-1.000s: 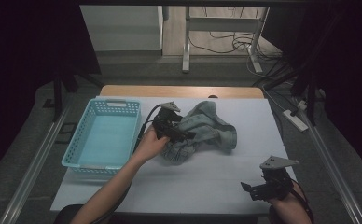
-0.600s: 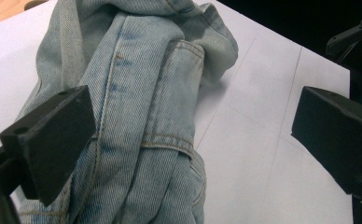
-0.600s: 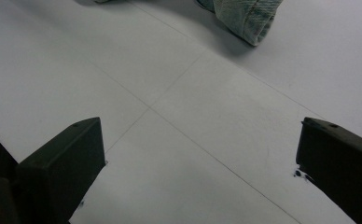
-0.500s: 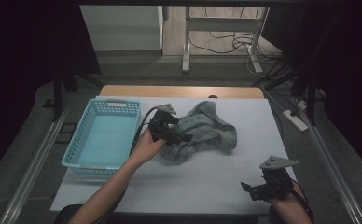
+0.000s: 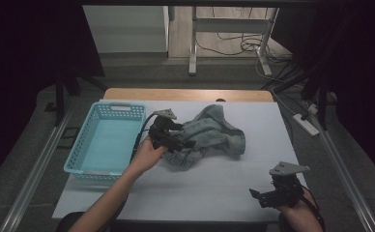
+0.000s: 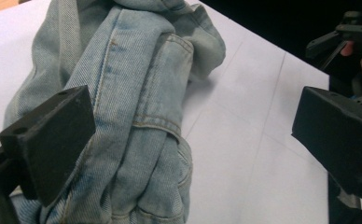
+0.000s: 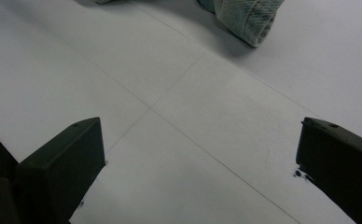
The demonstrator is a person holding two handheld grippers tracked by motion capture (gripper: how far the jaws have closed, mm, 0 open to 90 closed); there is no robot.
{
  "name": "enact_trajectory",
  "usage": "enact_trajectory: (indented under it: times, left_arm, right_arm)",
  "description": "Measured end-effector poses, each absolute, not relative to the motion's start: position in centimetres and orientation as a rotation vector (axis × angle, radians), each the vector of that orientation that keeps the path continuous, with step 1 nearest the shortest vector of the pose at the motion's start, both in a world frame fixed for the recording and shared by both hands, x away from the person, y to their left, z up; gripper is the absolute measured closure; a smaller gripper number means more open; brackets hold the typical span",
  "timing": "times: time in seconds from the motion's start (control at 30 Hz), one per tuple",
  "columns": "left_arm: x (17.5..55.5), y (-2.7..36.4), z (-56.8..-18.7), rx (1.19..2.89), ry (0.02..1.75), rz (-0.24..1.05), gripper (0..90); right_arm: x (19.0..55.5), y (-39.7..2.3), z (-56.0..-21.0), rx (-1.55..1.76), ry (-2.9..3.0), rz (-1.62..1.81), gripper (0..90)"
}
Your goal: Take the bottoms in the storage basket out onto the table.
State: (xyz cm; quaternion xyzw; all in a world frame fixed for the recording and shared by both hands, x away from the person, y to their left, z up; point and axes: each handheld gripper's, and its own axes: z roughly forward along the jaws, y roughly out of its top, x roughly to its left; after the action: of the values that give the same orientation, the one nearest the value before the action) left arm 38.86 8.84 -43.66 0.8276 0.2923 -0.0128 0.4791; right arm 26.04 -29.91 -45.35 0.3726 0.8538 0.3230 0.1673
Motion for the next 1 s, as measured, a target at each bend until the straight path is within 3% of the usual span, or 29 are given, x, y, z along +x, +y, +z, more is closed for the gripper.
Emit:
enact_trajectory:
  times: [1.0]
  left_arm:
    - [36.4, 10.4, -43.3, 1.994, 0.704, -0.056, 0.4]
  right_arm:
    - [26.1, -29.9, -45.4, 1.059, 2.431, 0.921, 1.3]
